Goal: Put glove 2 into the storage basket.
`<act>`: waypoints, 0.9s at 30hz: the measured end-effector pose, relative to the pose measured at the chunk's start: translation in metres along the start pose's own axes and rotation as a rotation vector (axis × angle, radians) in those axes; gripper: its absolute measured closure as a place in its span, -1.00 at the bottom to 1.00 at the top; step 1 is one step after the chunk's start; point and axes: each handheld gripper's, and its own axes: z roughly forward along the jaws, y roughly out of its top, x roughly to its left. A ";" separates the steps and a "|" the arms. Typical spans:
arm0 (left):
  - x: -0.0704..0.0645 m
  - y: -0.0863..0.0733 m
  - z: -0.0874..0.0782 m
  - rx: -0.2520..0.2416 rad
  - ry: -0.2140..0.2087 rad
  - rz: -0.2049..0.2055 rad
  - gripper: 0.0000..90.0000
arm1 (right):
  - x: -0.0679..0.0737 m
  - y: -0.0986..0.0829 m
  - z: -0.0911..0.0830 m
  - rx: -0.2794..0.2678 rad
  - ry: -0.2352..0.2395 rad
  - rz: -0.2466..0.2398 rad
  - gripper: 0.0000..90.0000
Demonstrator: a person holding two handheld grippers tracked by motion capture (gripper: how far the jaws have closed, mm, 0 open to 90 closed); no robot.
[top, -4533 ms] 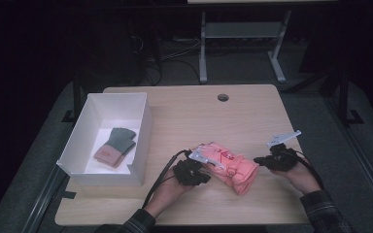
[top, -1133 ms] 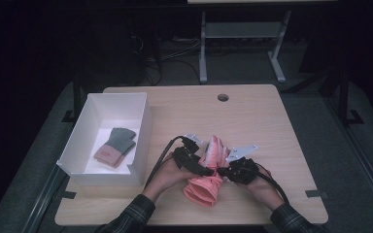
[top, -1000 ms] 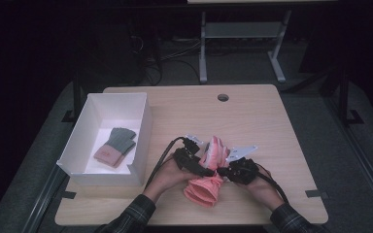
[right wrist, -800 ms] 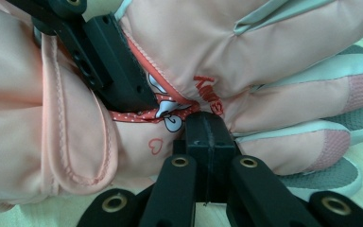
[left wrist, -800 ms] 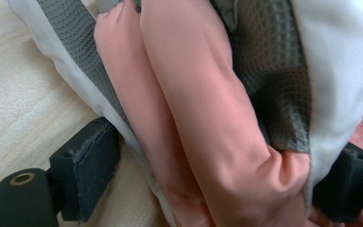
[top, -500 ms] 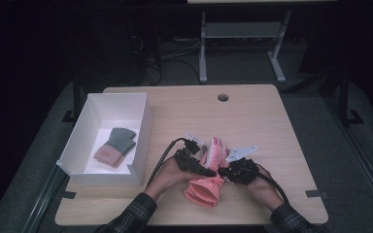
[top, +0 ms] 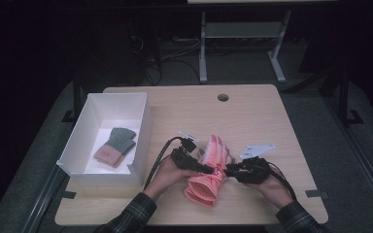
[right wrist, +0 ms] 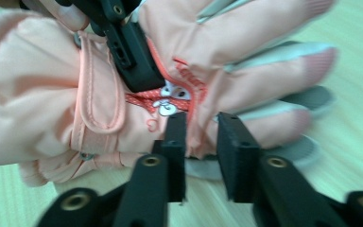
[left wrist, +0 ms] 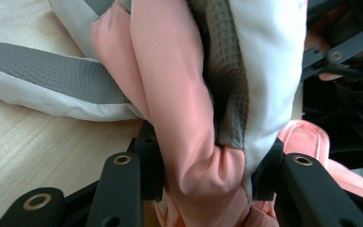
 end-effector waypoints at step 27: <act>-0.054 0.033 -0.134 -0.120 0.161 0.027 0.30 | -0.019 -0.016 -0.009 -0.014 -0.105 0.080 -0.78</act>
